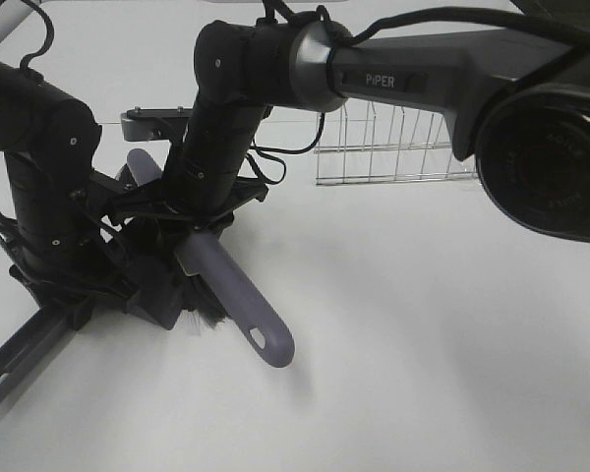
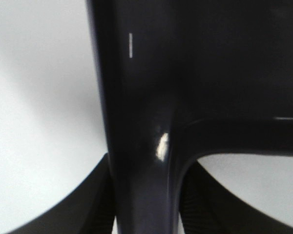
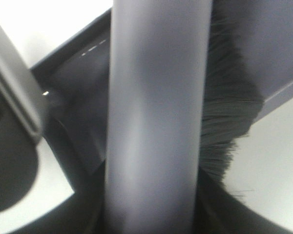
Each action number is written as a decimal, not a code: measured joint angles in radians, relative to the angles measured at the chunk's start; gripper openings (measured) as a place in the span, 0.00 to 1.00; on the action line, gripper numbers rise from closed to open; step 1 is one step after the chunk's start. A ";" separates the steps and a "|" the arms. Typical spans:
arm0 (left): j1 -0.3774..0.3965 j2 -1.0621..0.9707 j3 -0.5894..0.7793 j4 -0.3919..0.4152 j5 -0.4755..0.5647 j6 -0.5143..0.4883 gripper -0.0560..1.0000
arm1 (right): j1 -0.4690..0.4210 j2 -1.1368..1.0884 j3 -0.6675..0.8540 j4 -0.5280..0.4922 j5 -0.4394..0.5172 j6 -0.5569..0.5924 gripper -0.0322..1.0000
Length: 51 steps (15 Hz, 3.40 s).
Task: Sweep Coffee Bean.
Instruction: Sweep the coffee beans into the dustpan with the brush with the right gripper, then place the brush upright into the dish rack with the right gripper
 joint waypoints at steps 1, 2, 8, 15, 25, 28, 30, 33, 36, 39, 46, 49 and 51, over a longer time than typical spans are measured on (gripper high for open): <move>0.000 0.000 0.000 -0.003 0.000 0.000 0.37 | 0.000 -0.009 0.000 0.001 -0.005 -0.010 0.36; 0.000 0.000 0.000 -0.008 -0.001 0.000 0.37 | 0.000 -0.019 0.000 0.007 -0.013 -0.016 0.36; 0.001 0.000 0.000 -0.023 -0.008 -0.003 0.37 | 0.001 -0.051 -0.070 -0.054 0.040 -0.088 0.36; 0.000 0.001 0.000 -0.030 -0.008 0.005 0.37 | 0.001 -0.055 -0.274 -0.416 0.251 0.037 0.36; 0.058 -0.059 0.000 -0.119 -0.007 -0.035 0.37 | -0.024 -0.379 -0.161 -0.594 0.265 0.063 0.36; 0.118 -0.102 0.000 -0.163 -0.004 -0.037 0.37 | -0.120 -0.528 0.010 -0.541 0.265 0.123 0.36; 0.146 -0.112 0.000 -0.207 -0.004 -0.040 0.37 | -0.176 -0.602 0.127 -0.503 0.265 0.131 0.36; 0.173 -0.114 0.000 -0.263 -0.003 -0.041 0.37 | -0.273 -0.714 0.377 -0.481 0.265 0.197 0.36; 0.174 -0.114 0.000 -0.278 -0.002 -0.041 0.37 | -0.349 -0.758 0.600 -0.482 0.265 0.236 0.36; 0.174 -0.114 0.000 -0.278 -0.002 -0.032 0.37 | -0.374 -0.728 0.730 -0.449 0.257 0.291 0.36; 0.174 -0.114 0.000 -0.273 -0.005 -0.029 0.37 | -0.374 -0.409 0.456 -0.445 0.255 0.313 0.36; 0.174 -0.114 0.000 -0.273 -0.005 -0.029 0.37 | -0.374 -0.313 0.323 -0.445 0.255 0.317 0.36; 0.174 -0.114 0.000 -0.273 -0.005 -0.029 0.37 | -0.389 -0.268 0.284 -0.433 0.254 0.350 0.36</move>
